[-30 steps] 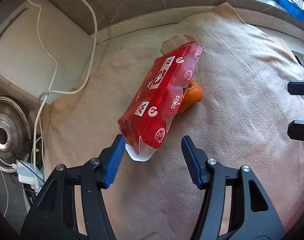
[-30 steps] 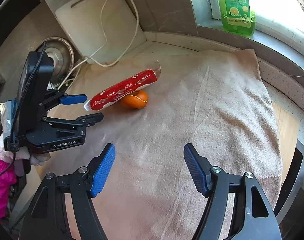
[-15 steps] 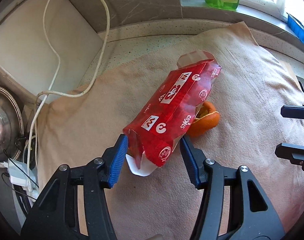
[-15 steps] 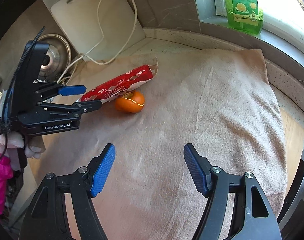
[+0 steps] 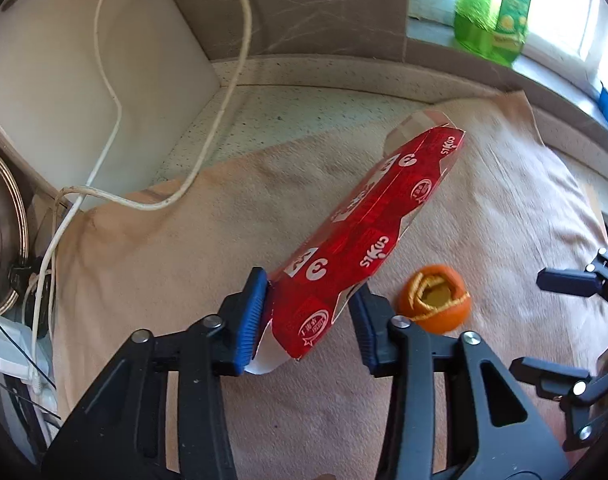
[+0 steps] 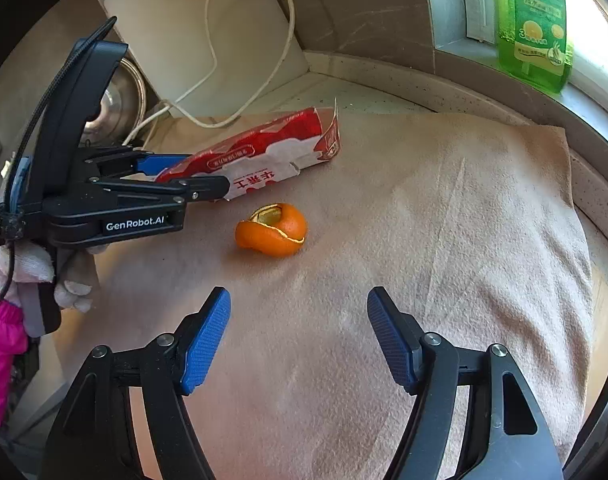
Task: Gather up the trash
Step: 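Grasp the red snack wrapper with the left tool while the right tool grasps the orange peel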
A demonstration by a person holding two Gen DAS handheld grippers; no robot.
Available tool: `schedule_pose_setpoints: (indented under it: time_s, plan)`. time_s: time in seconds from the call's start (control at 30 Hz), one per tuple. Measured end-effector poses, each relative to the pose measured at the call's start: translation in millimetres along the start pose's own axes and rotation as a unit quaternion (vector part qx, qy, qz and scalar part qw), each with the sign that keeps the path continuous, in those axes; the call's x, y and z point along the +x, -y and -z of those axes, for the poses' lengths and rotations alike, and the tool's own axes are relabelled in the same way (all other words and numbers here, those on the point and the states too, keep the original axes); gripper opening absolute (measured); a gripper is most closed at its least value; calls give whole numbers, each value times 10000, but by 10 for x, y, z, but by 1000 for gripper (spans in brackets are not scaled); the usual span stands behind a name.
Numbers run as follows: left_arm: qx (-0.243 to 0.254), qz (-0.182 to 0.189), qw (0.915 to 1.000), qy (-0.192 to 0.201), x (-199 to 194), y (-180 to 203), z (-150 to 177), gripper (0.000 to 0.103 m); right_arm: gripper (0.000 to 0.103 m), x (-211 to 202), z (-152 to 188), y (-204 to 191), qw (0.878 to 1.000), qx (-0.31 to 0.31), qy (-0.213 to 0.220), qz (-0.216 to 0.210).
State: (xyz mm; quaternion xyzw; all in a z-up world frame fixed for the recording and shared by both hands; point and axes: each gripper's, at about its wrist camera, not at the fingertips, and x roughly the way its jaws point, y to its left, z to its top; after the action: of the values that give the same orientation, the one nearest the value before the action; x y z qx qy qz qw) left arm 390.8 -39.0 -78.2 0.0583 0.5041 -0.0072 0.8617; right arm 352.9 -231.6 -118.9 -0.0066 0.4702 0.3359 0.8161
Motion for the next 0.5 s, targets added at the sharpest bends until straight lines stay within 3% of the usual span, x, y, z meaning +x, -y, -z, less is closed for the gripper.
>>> schedule_pose_setpoints:
  time_s: [0.17, 0.5]
  plan:
    - [-213, 155, 9996, 58, 22, -147, -45, 28, 70, 173, -128, -42, 9999, -121, -54, -63]
    - [-387, 230, 9987, 218, 109, -195, -129, 28, 70, 568, -302, -171, 9989, -400, -244, -29]
